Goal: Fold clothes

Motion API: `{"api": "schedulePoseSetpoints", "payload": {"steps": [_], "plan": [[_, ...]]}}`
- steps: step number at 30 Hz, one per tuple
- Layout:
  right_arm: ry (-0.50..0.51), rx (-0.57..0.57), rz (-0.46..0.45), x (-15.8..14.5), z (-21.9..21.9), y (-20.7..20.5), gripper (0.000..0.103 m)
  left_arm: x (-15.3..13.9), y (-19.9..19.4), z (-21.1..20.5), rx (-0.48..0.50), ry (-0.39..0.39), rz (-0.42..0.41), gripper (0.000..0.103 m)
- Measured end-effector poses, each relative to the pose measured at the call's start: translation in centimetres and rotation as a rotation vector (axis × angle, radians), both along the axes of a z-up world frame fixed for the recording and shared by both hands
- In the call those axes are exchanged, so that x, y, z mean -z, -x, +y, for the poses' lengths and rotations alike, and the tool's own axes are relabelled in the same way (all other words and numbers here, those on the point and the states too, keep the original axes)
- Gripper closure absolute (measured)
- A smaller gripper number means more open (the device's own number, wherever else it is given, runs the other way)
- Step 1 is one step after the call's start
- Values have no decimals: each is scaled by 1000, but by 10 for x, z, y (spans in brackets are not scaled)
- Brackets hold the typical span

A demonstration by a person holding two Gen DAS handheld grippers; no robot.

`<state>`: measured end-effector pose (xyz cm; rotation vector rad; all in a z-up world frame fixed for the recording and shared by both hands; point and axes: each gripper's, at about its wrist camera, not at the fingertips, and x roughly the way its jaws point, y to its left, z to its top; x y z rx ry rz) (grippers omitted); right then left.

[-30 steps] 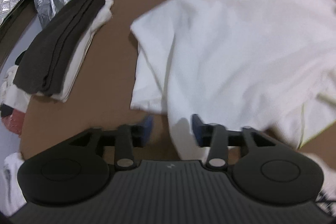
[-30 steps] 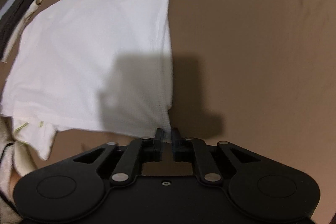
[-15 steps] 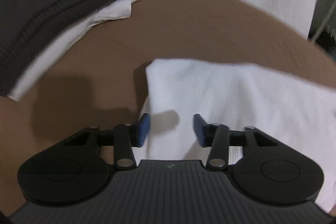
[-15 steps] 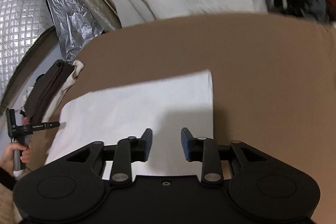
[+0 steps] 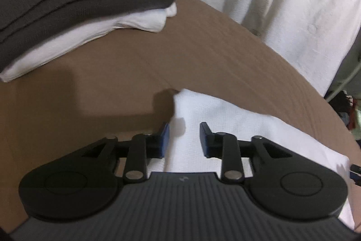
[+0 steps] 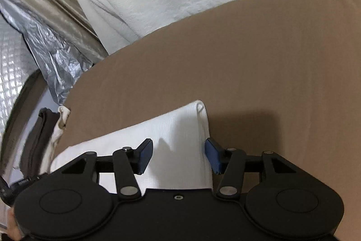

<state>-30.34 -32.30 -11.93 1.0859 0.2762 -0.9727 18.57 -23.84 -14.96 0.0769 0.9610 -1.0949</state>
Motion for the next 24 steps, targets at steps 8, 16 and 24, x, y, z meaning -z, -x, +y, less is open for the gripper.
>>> {"api": "schedulePoseSetpoints", "payload": {"steps": [8, 16, 24], "plan": [[5, -12, -23, 3, -4, -7, 45, 19, -3, -17, 92, 45, 151, 89], [7, 14, -52, 0, 2, 1, 46, 16, -18, -1, -30, 68, 131, 63], [-5, 10, -71, -6, 17, 2, 46, 34, -13, -10, 9, 18, 133, 98]]}}
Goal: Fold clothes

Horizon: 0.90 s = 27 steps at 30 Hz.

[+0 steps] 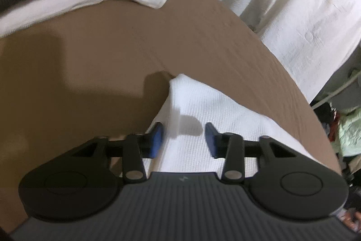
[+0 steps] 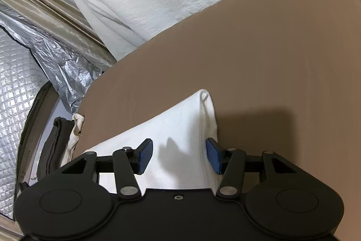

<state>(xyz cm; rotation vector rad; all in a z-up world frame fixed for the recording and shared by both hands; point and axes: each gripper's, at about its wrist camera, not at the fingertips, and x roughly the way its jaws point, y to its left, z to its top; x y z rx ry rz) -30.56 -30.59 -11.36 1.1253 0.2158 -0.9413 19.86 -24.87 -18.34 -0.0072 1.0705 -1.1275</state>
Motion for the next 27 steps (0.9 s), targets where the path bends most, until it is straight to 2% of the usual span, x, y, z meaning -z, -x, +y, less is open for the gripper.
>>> {"api": "schedulePoseSetpoints", "payload": {"steps": [1, 6, 8, 10, 12, 14, 19, 23, 26, 27], "plan": [[1, -2, 4, 0, 1, -1, 46, -1, 2, -1, 17, 6, -7, 100], [9, -9, 17, -3, 3, -4, 46, -11, 7, 5, 24, 45, -53, 100], [11, -12, 20, -5, 2, -5, 46, -10, 4, 3, 20, 64, -30, 97], [7, -14, 10, -7, 2, -6, 46, -5, 3, -2, 17, 48, -22, 97], [-33, 11, -77, -6, 2, -1, 45, 0, 4, -6, 17, 5, -46, 97], [-50, 24, -155, -5, 2, 3, 45, 2, 6, -7, 26, -3, -62, 100], [8, 30, -44, -1, -6, 0, 44, -15, 10, -13, -3, -15, -225, 101], [13, -12, -30, 16, -29, -3, 44, -24, 6, -26, -14, -18, -241, 101], [31, -23, -144, 22, -45, 0, 44, -16, 6, -33, -21, -26, -258, 101], [27, -7, -182, 25, -49, 1, 50, -13, 5, -35, -23, -28, -264, 101]]}}
